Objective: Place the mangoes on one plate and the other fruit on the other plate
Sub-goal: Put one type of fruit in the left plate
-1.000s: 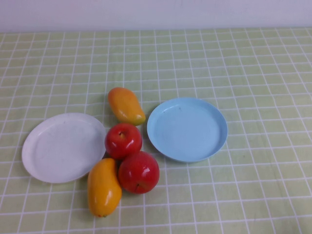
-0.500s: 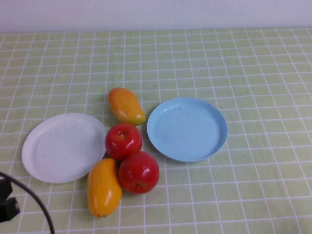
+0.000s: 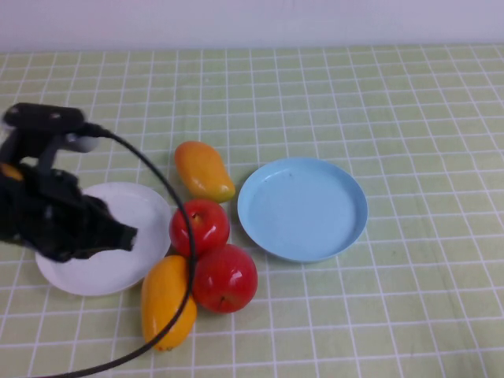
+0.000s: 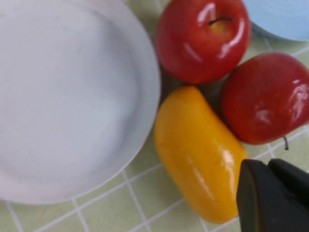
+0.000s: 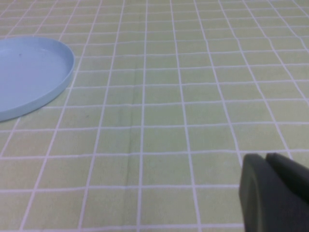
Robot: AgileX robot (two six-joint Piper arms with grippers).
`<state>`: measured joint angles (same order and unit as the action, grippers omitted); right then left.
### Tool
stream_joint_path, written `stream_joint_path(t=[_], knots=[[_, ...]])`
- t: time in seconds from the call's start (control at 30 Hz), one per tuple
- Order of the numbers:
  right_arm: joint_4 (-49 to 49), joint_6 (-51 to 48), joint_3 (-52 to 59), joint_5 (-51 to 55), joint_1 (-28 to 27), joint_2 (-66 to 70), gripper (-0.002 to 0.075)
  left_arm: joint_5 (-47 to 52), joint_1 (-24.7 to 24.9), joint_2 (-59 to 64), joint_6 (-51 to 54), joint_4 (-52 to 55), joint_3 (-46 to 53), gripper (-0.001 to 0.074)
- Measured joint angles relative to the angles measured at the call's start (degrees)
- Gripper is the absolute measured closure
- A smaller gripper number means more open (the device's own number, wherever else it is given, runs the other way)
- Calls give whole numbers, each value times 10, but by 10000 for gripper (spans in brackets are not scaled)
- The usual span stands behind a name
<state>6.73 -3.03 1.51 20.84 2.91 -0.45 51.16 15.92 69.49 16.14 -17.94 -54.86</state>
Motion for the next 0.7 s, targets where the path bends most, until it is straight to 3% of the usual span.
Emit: stream_joint_path(t=[0.2, 0.53, 0.6, 0.7], knots=[[0, 0, 0, 0, 0, 0, 742, 31, 110, 112, -17, 35, -99, 735], [0, 0, 0, 0, 0, 0, 742, 55, 228, 207, -40, 66, -166, 726], [0, 0, 0, 0, 0, 0, 742, 67, 232, 214, -29, 67, -169, 686], [0, 0, 0, 0, 0, 0, 742, 92, 232, 222, -25, 72, -174, 515]])
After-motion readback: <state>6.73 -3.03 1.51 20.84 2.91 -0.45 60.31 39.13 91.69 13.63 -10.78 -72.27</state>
